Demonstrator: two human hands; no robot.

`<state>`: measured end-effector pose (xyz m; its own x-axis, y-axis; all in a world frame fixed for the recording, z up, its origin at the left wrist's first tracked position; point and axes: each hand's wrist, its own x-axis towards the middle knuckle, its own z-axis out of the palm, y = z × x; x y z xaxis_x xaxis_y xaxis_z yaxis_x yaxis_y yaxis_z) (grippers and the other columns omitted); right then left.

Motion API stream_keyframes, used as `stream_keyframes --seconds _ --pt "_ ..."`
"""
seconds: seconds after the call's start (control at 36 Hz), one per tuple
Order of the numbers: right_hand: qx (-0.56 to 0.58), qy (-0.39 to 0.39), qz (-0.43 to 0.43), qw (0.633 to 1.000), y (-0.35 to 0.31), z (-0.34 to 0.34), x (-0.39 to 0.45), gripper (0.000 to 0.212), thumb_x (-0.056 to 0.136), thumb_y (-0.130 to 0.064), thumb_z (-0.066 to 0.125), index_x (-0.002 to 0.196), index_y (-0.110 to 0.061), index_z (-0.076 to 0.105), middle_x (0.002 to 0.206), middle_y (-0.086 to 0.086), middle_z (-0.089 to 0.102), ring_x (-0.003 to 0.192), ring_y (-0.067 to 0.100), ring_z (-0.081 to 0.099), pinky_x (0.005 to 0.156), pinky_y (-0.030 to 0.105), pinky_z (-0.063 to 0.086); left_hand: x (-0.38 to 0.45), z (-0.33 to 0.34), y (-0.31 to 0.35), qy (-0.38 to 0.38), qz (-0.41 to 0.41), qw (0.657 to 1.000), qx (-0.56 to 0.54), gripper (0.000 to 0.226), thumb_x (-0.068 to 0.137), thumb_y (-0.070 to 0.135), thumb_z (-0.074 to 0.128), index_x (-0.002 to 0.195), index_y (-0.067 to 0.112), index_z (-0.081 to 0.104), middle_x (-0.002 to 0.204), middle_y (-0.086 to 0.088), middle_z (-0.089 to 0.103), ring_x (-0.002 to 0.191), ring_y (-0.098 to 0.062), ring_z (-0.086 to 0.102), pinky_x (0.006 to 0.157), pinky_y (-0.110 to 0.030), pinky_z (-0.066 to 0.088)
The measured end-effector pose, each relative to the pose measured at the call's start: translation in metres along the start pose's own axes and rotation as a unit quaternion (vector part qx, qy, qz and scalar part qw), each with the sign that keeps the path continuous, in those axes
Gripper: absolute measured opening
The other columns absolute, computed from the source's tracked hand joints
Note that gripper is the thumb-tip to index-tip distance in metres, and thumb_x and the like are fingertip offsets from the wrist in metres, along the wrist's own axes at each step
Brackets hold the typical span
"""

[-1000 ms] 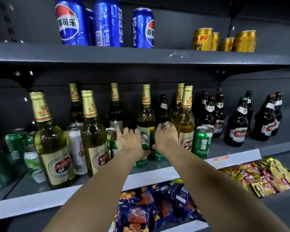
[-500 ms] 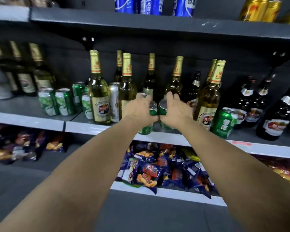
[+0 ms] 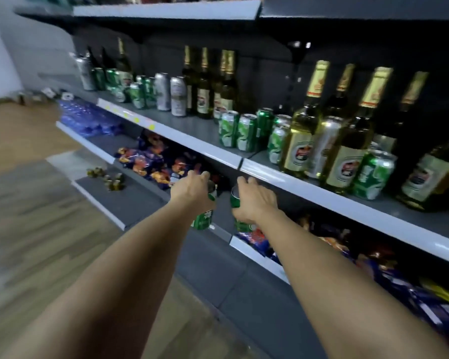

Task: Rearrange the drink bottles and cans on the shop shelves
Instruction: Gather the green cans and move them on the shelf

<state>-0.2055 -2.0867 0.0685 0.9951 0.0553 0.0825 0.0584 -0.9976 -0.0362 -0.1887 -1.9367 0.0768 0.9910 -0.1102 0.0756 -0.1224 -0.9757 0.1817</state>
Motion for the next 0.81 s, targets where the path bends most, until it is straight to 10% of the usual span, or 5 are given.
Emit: stream_keyframes --seconds 0.81 --pt "-0.016 -0.036 -0.236 0.971 -0.462 0.07 0.302 0.064 0.083 -0.039 0.065 0.135 -0.018 0.034 0.129 0.013 0.041 0.108 0.033 0.055 0.069 0.035 0.038 0.144 -0.032 -0.484 0.022 -0.213 0.975 -0.06 0.058 0.07 0.029 0.071 0.124 0.023 0.051 0.112 -0.007 0.056 0.105 -0.031 0.06 0.077 -0.038 0.052"
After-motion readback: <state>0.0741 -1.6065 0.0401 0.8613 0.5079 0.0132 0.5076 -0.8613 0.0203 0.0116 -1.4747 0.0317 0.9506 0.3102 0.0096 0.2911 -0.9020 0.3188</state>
